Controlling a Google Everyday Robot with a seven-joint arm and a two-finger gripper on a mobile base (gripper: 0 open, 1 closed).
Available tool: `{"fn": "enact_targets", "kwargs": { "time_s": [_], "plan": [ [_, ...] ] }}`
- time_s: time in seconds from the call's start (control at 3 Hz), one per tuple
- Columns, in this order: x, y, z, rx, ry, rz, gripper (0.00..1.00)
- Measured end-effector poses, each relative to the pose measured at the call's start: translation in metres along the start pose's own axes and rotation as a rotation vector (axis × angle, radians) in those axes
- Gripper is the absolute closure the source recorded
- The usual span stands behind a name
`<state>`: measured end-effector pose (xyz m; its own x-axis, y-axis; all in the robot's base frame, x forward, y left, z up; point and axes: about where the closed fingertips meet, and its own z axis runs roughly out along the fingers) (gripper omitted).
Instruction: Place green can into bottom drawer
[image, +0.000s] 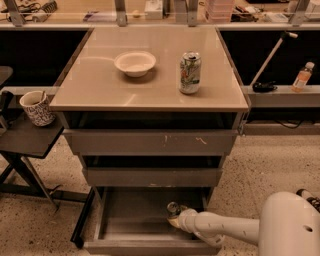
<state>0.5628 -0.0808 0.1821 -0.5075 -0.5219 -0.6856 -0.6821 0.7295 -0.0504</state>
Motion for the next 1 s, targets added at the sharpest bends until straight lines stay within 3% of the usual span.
{"fn": "enact_targets", "kwargs": {
  "time_s": [0.33, 0.67, 1.0],
  "plan": [
    [0.0000, 0.0000, 0.0000, 0.000, 0.000, 0.000, 0.11],
    [-0.0001, 0.0005, 0.0003, -0.001, 0.000, 0.000, 0.00],
    [-0.0001, 0.0005, 0.0003, -0.001, 0.000, 0.000, 0.00]
  ]
}}
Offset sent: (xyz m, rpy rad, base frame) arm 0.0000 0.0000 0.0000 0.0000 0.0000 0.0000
